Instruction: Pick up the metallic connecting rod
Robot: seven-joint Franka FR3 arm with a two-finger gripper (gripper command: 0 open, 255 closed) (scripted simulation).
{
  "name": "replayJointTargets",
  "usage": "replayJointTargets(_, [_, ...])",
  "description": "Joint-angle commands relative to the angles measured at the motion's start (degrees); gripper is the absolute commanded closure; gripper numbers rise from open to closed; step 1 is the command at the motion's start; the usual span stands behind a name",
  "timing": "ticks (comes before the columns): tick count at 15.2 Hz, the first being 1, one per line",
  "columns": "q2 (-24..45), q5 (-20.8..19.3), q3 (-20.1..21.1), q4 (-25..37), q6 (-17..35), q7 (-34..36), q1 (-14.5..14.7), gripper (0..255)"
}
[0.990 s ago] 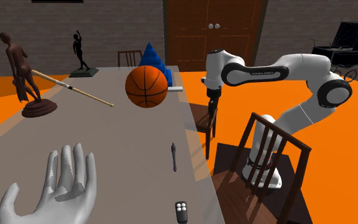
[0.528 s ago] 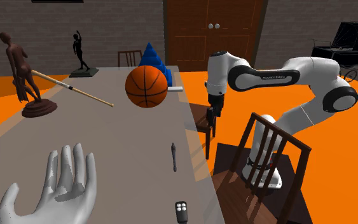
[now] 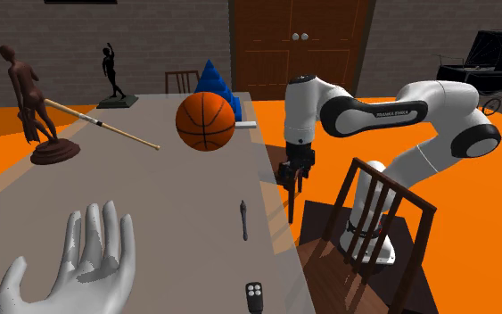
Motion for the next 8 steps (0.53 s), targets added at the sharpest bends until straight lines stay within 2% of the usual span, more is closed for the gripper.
replayJointTargets(1, [2.9, 1.5, 3.5, 3.7, 0.2, 6.5, -1.4, 0])
replayJointTargets(5, [8.7, 3.1, 10.4, 10.5, 1.3, 18.5, -4.7, 0])
replayJointTargets(8, [14.1, 2.7, 16.0, 16.4, 2.2, 27.9, -7.8, 0])
